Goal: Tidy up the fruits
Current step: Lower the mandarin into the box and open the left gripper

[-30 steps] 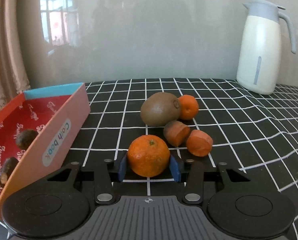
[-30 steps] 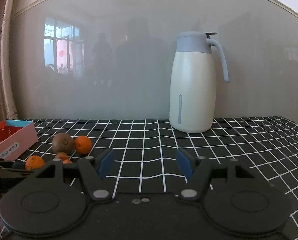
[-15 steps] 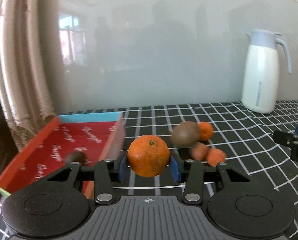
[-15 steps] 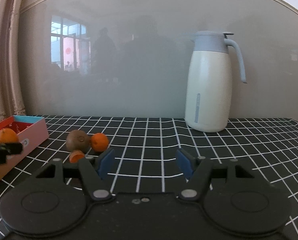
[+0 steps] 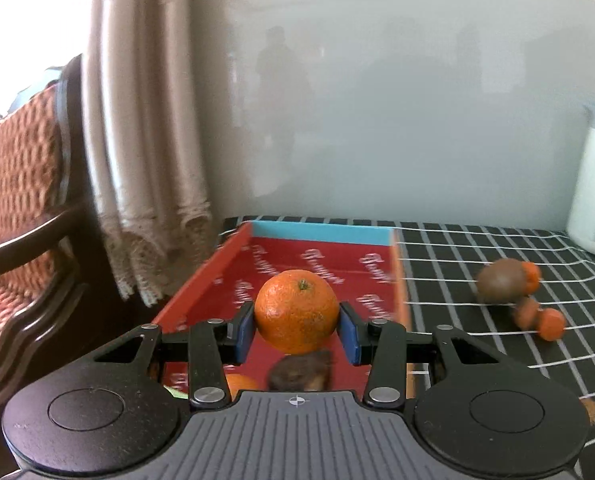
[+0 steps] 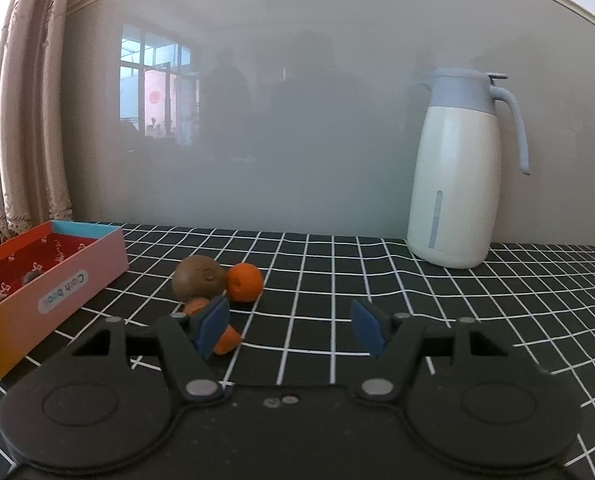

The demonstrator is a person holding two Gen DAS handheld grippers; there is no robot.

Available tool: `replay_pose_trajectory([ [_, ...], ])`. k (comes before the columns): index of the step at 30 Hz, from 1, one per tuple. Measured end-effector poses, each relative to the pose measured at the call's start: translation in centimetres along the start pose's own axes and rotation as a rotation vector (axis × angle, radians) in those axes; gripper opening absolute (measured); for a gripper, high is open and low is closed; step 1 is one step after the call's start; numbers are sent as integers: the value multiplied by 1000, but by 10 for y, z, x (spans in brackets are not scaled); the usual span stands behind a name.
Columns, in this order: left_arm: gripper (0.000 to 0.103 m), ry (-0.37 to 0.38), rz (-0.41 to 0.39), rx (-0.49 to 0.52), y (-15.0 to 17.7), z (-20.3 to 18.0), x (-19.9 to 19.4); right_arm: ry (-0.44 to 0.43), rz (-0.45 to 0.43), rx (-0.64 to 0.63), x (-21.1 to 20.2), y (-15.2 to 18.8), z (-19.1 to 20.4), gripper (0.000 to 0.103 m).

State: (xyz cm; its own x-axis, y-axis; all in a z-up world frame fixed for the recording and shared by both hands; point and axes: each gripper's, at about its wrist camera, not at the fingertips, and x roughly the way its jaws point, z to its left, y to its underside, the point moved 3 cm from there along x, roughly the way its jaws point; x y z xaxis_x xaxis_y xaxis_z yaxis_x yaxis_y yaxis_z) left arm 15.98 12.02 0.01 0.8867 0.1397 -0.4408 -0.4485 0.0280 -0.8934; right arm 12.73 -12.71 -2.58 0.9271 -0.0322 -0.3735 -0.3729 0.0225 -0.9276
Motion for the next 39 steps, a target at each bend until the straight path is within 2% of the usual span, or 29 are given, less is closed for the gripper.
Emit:
replay_pose_trajectory([
  [6, 44, -23, 31, -20, 11, 17, 19, -6, -3, -19, 2, 0, 9, 67],
  [15, 44, -46, 13, -41, 10, 21, 26, 3, -1, -44, 5, 2, 11, 67],
  [20, 44, -53, 7, -17, 9, 16, 26, 5, -2, -47, 4, 2, 12, 68],
  [21, 49, -51, 4, -10, 9, 14, 24, 5, -3, -48, 4, 2, 12, 68],
  [22, 64, -43, -2, -4, 9, 12, 22, 5, -3, -47, 3, 2, 12, 68],
  [24, 81, -53, -22, 7, 7, 9, 17, 6, -5, -47, 2, 2, 11, 69],
  [29, 82, -38, -34, -16, 3, 9, 8, 9, -13, -43, -2, 1, 8, 70],
  [32, 102, -9, -44, -49, 1, 7, -1, 12, -17, -42, -4, 0, 5, 75],
  [39, 103, 2, -72, -16, 2, -9, -19, 5, -32, -51, -9, -1, 4, 77],
])
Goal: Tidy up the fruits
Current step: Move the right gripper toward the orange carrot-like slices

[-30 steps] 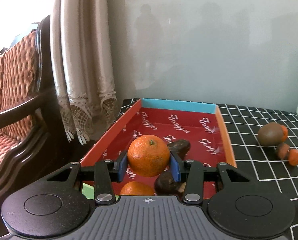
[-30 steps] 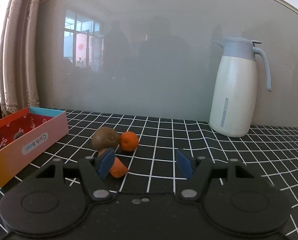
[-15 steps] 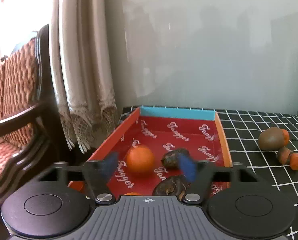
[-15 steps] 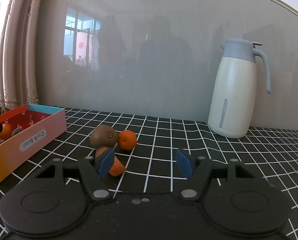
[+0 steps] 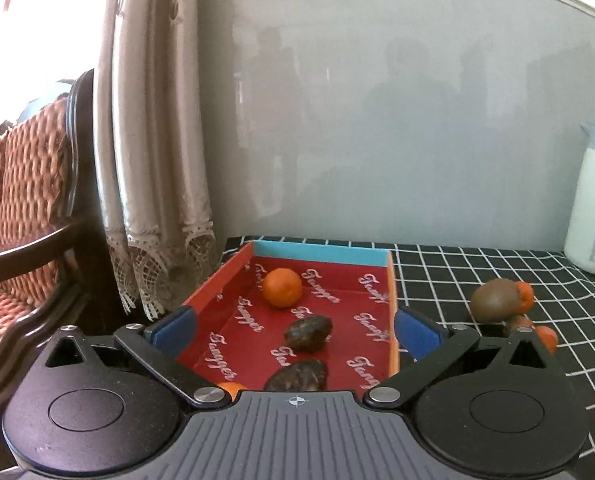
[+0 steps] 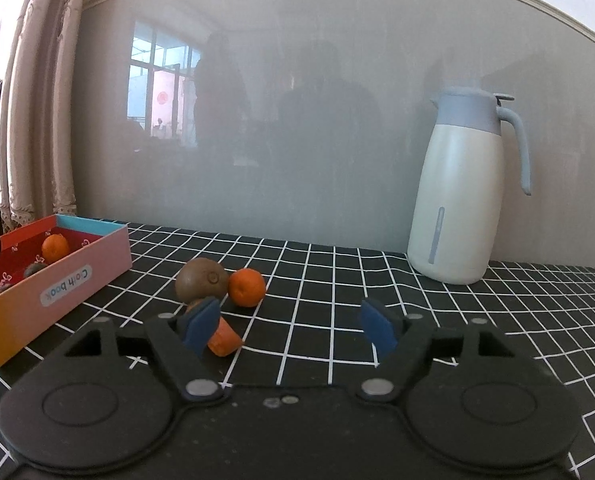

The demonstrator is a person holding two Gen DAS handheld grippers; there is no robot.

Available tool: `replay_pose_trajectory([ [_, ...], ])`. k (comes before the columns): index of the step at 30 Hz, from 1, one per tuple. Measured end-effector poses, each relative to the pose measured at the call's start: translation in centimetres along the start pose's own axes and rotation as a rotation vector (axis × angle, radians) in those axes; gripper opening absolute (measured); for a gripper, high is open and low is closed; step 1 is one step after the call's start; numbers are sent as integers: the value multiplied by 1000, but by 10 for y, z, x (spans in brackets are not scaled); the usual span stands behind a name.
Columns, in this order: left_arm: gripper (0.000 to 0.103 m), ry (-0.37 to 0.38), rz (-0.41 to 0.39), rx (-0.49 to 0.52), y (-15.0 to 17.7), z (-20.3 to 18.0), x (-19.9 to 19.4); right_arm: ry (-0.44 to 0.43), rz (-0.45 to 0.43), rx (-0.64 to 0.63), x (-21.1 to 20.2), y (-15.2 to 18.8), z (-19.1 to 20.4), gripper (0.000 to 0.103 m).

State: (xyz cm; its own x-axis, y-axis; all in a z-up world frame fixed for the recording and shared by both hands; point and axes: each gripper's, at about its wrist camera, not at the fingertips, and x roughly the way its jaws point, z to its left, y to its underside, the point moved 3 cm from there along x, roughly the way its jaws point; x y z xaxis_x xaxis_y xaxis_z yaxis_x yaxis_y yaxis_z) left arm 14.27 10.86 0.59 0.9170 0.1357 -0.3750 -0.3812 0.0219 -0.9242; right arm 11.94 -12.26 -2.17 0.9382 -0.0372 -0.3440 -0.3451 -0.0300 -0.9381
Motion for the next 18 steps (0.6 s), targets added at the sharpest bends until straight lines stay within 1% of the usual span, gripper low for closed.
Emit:
replay_pose_trajectory([
  [6, 103, -2, 12, 5, 0, -6, -2, -5, -8, 4, -3, -1, -2, 77],
  [10, 103, -1, 26, -24, 2, -9, -1, -9, -5, -5, -3, 0, -1, 77],
  [13, 103, 20, 45, -48, 6, -12, 1, -15, 0, -4, -2, 0, 1, 76],
  [15, 103, 28, 51, -32, 7, -16, 3, -20, 3, -5, -1, 0, 1, 76],
  [18, 103, 21, 39, -17, 6, -18, 3, -32, 9, -4, 1, 1, 3, 74],
])
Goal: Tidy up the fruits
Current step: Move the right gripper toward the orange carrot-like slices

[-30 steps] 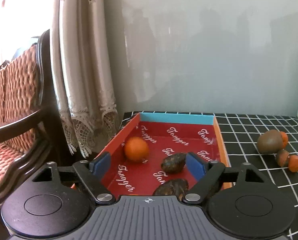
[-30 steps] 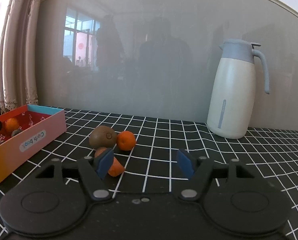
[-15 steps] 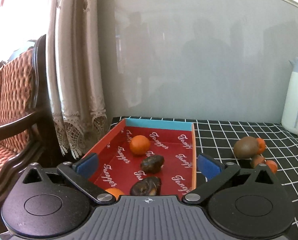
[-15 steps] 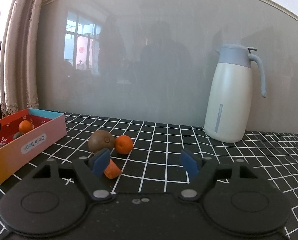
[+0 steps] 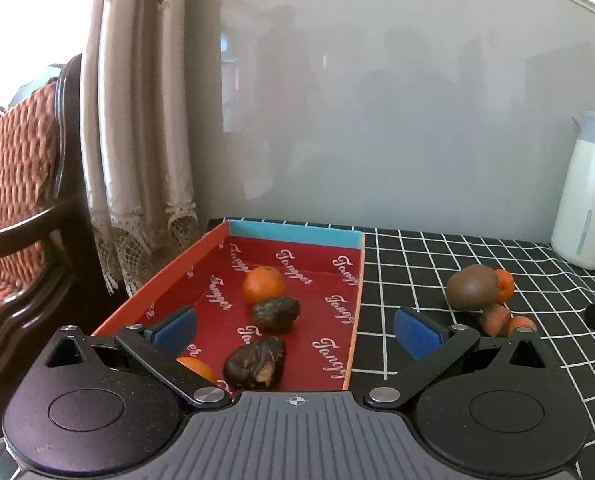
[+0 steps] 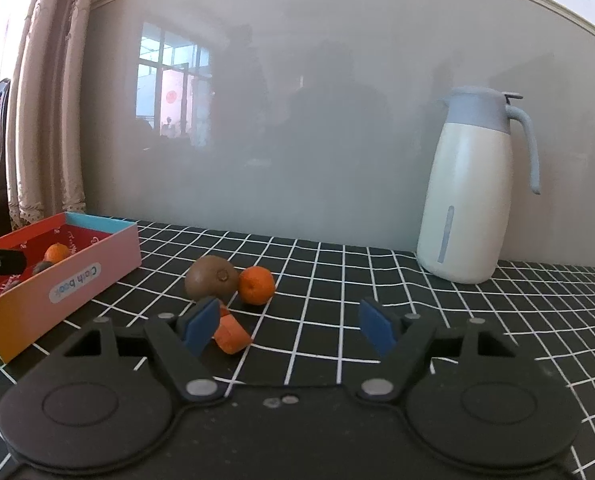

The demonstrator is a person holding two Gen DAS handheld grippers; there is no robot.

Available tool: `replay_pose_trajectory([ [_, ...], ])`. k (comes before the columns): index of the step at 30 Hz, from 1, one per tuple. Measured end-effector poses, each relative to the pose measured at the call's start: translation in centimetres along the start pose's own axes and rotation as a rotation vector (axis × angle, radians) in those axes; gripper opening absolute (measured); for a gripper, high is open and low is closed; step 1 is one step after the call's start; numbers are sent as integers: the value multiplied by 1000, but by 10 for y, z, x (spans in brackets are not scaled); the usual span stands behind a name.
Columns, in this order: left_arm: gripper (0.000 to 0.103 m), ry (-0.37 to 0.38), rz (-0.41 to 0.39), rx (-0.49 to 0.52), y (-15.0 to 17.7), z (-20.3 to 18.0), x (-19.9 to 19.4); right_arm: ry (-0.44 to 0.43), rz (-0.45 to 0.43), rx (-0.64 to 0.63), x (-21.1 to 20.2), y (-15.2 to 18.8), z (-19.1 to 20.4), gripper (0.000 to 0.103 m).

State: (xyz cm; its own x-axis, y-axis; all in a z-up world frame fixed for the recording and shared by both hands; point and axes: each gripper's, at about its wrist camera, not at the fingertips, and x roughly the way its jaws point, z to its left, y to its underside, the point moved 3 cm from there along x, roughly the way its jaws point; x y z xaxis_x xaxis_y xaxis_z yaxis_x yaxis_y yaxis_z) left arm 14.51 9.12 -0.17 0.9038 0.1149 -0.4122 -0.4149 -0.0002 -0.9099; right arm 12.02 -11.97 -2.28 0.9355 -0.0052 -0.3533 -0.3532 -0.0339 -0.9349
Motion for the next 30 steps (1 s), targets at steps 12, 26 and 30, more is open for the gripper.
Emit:
replay_pose_trajectory([
  [12, 103, -3, 4, 10, 1, 2, 4, -51, 30, -28, 17, -1, 14, 71],
  [26, 103, -15, 28, 26, 4, 10, 7, -79, 98, -79, 42, 7, 21, 69],
  [30, 103, -15, 31, 11, 4, 13, 7, -87, 138, -72, 55, 8, 21, 59],
])
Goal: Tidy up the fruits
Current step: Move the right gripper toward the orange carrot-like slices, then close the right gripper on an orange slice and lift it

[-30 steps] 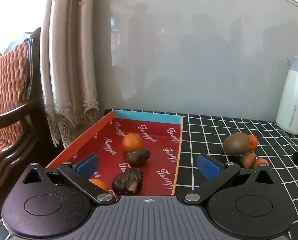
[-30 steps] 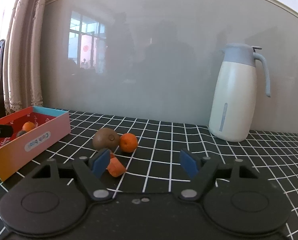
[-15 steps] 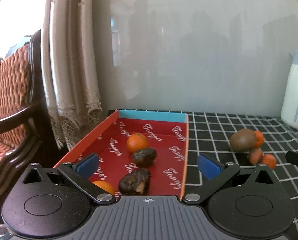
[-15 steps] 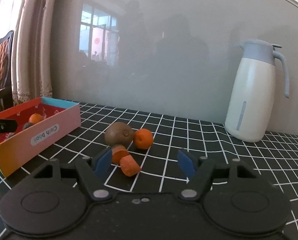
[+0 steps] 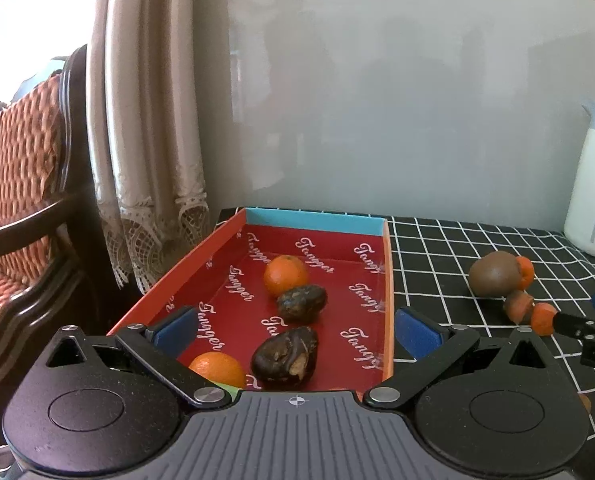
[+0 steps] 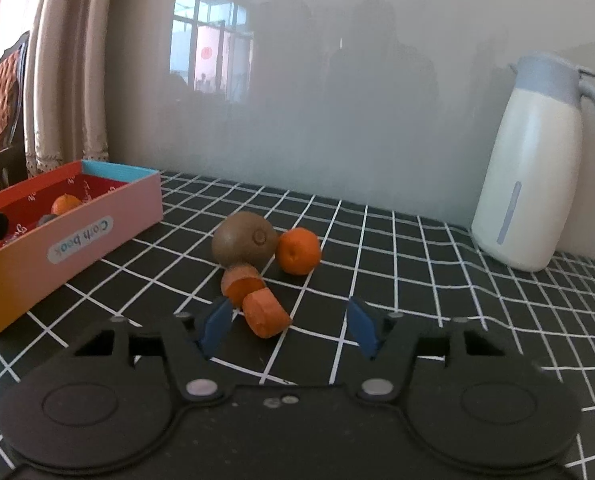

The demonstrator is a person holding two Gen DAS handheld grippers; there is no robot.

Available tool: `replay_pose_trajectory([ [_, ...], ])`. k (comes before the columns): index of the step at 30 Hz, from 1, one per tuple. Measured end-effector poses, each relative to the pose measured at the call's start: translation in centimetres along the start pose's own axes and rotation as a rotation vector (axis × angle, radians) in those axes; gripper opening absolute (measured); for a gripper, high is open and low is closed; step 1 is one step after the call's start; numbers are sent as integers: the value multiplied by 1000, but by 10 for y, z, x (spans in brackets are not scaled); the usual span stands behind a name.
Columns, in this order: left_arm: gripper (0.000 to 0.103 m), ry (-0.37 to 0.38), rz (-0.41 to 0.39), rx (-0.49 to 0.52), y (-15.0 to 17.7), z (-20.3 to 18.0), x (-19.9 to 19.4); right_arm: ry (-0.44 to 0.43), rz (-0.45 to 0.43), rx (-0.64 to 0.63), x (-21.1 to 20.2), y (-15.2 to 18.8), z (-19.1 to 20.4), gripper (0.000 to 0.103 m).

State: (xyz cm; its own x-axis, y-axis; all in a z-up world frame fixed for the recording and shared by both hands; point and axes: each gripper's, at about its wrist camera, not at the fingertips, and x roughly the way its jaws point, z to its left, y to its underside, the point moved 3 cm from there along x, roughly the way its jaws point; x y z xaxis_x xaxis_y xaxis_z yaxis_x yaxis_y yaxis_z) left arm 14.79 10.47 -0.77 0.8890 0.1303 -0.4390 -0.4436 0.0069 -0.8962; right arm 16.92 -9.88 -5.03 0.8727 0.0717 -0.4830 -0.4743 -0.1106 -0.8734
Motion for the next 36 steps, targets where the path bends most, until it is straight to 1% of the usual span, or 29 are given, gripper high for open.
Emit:
replay_pose_trajectory([
  [2, 103, -3, 1, 3, 0, 1, 0, -8, 21, 2, 7, 0, 0, 53],
  [6, 103, -6, 3, 2, 0, 6, 2, -16, 35, -7, 12, -1, 4, 51],
  [12, 103, -7, 1, -1, 0, 10, 2, -28, 67, -21, 20, -2, 9, 42],
  [20, 103, -12, 8, -2, 1, 17, 2, -12, 127, -28, 34, -3, 12, 42],
  [23, 103, -13, 7, -5, 0, 19, 2, -14, 133, -15, 37, -3, 11, 42],
  [24, 103, -12, 7, -6, 0, 20, 2, -17, 133, -12, 37, -3, 11, 39],
  [25, 103, -13, 8, -6, 0, 20, 2, -24, 133, -7, 37, -3, 11, 31],
  [32, 103, -11, 2, -7, 0, 19, 1, -14, 129, -12, 34, -2, 12, 31],
  [36, 103, -10, -1, -13, -1, 20, 0, -5, 111, -19, 23, -5, 11, 31],
])
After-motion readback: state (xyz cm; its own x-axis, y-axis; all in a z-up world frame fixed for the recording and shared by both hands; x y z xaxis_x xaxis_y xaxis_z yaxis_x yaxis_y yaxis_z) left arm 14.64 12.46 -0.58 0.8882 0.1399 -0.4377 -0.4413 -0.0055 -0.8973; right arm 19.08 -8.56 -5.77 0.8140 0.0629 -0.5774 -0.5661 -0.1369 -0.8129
